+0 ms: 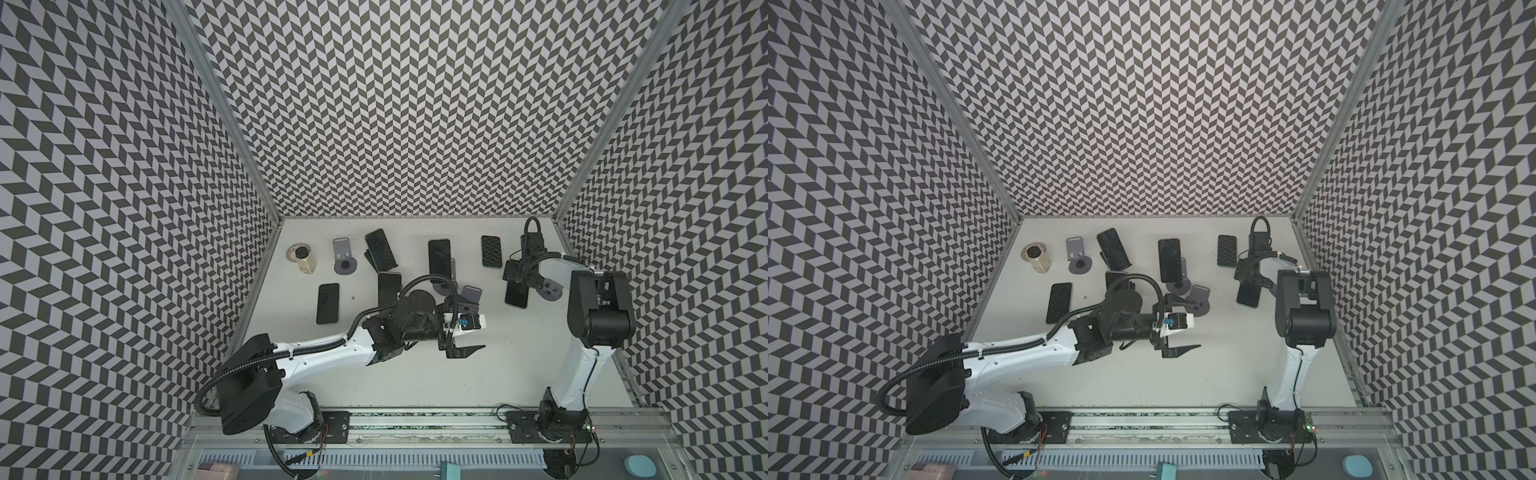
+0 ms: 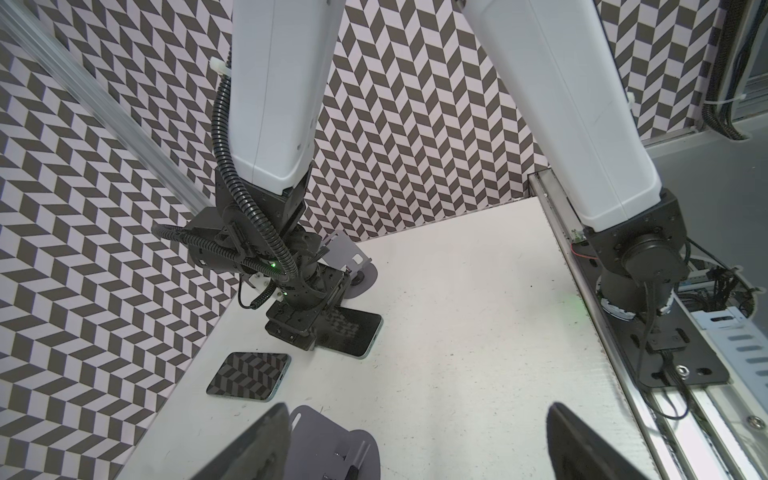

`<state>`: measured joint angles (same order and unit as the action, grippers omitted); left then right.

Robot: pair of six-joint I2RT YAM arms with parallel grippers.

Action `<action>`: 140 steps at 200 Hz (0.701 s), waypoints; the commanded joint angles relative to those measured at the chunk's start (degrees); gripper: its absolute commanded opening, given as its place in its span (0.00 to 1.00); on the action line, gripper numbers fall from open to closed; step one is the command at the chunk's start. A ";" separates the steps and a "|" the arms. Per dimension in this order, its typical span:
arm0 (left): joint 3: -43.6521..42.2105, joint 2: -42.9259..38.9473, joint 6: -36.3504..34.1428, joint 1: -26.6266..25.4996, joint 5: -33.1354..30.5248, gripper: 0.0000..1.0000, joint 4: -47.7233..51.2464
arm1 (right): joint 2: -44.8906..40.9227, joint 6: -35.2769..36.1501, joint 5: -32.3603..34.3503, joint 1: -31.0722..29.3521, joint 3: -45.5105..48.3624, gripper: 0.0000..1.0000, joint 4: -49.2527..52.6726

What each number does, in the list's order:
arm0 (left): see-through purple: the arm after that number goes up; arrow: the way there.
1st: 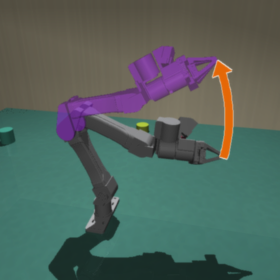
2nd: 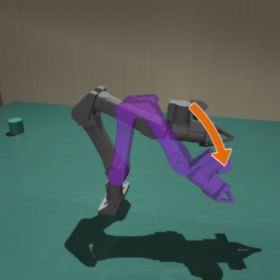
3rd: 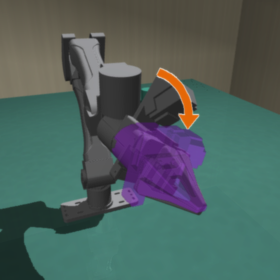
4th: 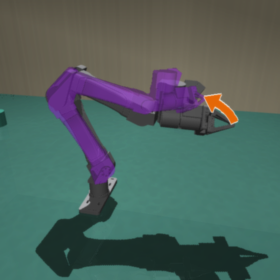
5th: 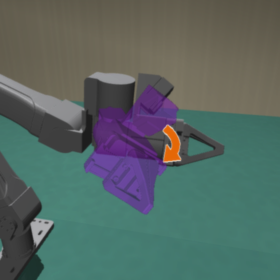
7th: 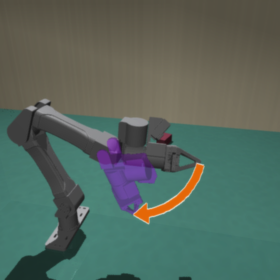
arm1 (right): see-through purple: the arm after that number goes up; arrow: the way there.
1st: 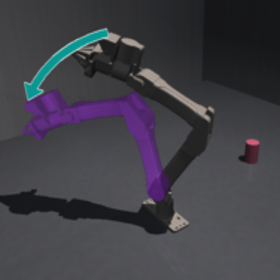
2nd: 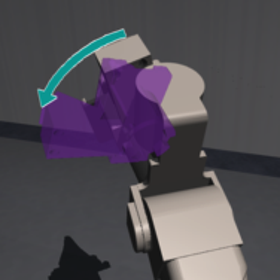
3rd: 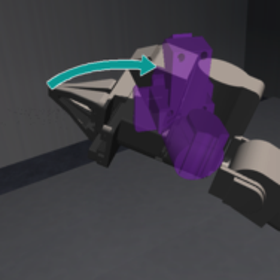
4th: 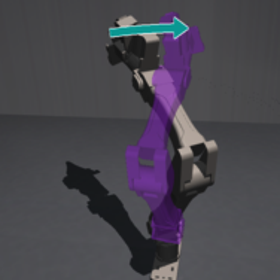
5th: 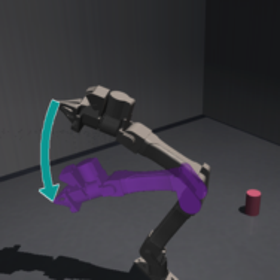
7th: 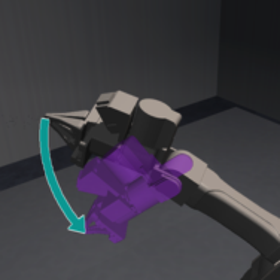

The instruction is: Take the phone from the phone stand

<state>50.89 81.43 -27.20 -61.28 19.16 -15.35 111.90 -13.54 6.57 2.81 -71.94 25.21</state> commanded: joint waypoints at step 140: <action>-1.10 -1.96 -0.57 -0.51 -1.55 0.96 -1.38 | -13.82 -1.03 -3.55 0.27 -5.84 0.90 3.63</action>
<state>50.78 81.34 -27.35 -61.47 18.68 -15.44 102.10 -14.04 4.45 2.81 -75.94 27.44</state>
